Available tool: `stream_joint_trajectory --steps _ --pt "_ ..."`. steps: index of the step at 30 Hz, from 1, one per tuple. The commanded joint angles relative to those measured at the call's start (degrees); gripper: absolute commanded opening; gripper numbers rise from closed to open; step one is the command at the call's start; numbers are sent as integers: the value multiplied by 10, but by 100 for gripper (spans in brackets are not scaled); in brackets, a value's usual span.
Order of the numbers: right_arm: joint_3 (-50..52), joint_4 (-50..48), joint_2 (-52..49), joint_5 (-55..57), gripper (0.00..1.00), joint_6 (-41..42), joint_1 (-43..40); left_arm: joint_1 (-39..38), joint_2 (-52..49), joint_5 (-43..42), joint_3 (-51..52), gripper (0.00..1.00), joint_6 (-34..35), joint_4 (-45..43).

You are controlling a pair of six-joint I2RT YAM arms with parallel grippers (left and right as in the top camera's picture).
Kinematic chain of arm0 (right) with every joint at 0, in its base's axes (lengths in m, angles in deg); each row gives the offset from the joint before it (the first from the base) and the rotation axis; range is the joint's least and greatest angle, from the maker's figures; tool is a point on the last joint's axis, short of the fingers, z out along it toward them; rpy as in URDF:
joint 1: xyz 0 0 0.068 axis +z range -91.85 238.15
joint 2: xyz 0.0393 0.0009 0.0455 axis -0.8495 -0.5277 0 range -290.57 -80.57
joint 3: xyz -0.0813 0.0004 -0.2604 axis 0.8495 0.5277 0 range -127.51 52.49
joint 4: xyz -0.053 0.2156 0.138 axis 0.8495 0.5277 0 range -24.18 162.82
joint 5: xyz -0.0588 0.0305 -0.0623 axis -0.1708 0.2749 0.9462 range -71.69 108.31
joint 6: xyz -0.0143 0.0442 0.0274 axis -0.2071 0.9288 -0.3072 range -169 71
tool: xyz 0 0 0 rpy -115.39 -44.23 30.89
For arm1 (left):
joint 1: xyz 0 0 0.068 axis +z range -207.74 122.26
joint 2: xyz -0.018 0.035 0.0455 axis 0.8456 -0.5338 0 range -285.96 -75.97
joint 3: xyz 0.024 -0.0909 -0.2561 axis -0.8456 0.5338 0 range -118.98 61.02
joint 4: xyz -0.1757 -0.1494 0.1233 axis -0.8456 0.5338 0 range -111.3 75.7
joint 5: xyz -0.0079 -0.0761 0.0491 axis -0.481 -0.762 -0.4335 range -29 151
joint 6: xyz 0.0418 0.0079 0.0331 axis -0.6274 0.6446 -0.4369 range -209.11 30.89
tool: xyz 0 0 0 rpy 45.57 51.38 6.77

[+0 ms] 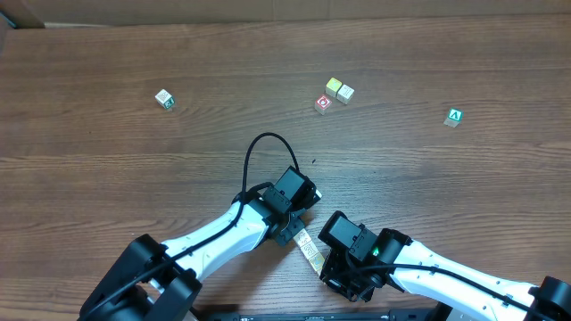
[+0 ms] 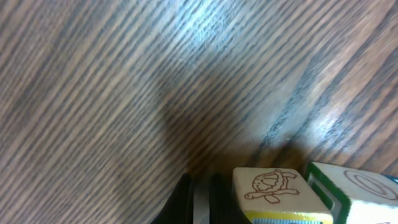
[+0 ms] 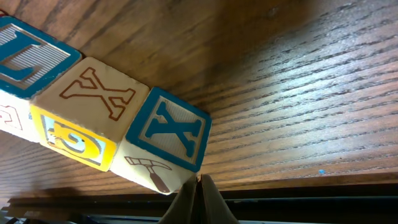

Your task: Flip 5 blocks

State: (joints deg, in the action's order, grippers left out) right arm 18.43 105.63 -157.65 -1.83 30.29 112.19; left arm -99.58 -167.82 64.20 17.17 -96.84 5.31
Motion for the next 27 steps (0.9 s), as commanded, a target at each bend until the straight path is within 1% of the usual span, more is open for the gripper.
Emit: stream_joint_trajectory --steps 1,11,27 --pt "-2 -19 5 21 4 2 0 -4 -18 -47 3 4 -9 -3" --pt "-2 -19 5 21 4 2 0 -4 -24 -47 3 4 -9 -24" --pt "-2 -21 5 36 4 3 0 -4 -26 -47 3 4 -15 -34"
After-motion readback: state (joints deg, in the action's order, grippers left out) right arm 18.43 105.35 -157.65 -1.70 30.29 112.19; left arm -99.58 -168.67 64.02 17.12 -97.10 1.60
